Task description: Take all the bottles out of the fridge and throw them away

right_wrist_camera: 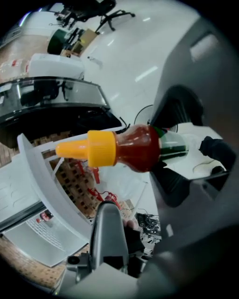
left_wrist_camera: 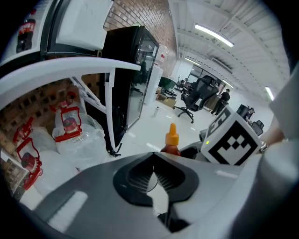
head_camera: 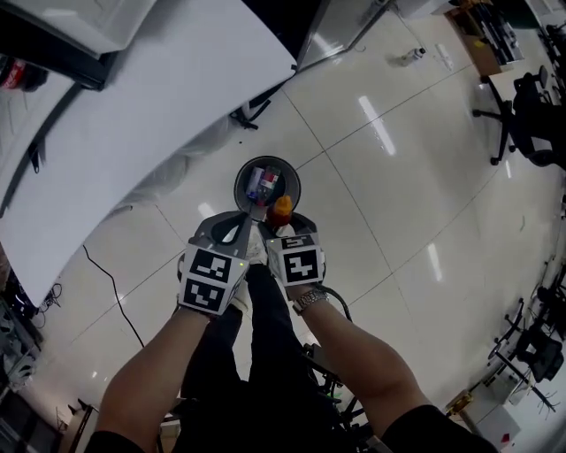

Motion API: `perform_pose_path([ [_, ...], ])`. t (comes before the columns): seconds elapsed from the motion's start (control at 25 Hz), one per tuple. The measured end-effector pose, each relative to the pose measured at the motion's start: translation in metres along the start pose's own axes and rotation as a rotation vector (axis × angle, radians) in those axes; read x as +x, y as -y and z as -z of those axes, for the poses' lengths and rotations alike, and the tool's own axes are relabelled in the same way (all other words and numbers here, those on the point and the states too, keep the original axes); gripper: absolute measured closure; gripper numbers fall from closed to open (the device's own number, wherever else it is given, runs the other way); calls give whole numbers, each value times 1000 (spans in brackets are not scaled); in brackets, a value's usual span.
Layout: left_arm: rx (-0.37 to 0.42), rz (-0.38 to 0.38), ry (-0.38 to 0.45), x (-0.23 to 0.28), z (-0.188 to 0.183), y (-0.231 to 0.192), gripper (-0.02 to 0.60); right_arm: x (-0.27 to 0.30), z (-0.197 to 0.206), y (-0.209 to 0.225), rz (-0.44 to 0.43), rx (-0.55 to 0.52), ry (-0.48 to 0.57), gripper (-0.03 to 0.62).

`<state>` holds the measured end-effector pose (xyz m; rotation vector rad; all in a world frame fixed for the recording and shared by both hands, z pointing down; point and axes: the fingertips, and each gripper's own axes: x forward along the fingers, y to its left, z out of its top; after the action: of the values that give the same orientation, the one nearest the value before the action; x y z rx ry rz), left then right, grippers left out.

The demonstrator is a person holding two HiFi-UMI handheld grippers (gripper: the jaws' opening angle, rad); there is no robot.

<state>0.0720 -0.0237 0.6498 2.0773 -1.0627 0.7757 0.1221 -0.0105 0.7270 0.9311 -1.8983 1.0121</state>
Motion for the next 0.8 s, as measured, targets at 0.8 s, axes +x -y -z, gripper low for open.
perform_pose_path([
  [0.8,-51,31,-113,66,68,-14,578,108,55,51,36,138,-89,320],
])
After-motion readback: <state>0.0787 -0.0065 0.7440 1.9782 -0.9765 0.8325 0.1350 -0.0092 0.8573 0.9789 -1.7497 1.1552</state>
